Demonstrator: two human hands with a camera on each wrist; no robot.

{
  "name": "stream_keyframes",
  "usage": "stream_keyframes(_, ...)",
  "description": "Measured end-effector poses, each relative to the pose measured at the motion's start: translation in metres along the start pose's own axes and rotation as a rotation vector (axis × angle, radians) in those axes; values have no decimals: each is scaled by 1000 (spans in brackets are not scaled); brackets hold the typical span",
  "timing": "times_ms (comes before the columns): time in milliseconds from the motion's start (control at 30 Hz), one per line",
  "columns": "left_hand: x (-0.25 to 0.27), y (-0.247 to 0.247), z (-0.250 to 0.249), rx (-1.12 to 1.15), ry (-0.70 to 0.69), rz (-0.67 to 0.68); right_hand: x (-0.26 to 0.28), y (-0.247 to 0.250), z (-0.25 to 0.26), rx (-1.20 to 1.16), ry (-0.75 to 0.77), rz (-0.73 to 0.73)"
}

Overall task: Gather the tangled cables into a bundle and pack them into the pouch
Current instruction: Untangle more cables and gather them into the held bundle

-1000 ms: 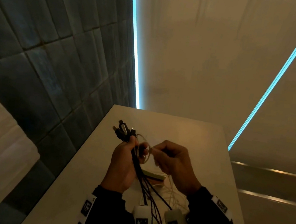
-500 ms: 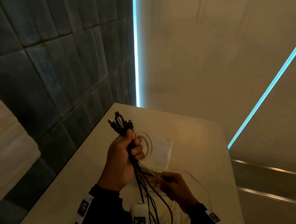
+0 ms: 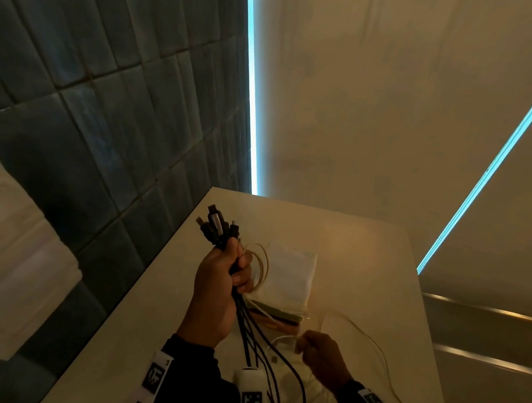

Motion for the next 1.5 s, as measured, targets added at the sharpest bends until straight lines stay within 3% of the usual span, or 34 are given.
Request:
stream_keyframes(100, -2, 0, 2, -34, 21, -38, -1, 30, 46, -230, -26, -157)
stream_keyframes(233, -4, -3, 8, -36, 86, -85, 18, 69, 134, -622, 203, -155)
stream_keyframes(333, -4, -7, 13, -16, 134, -106, 38, 78, 185, -649, 424, -99)
stream_keyframes(433, -5, -10, 12, -49, 137, -82, 56, 72, 211, -599, 535, 24)
stream_keyframes(600, -5, -16, 6, 174, 151, -13, 55, 52, 193, -621, 406, 195)
stream_keyframes(767, -7, -14, 8, 198, 104, 4, 40, 36, 146, -597, 274, 187)
stream_keyframes(900, -9, -9, 4, 199, 70, 7, 25, 22, 102, -388, 271, 104)
stream_keyframes(1200, -9, -3, 0, 124, 49, 1, 7, -3, 63, -400, 197, 91)
stream_keyframes(1333, -9, 1, -2, 90, 35, -15, -4, -11, 16, -172, 110, 69)
stream_keyframes(1433, -9, 3, 3, 51, 55, -66, -15, 1, 24, -119, 34, -16)
stream_keyframes(1500, -9, 3, 4, 34, 59, -95, -18, 24, 53, -232, -15, -146)
Point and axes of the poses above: each hand's wrist, its own x-axis away from the middle knuckle, its own y-axis out of the back of the hand, z = x × y, the point moved 4 cm from there along -x, towards the middle knuckle
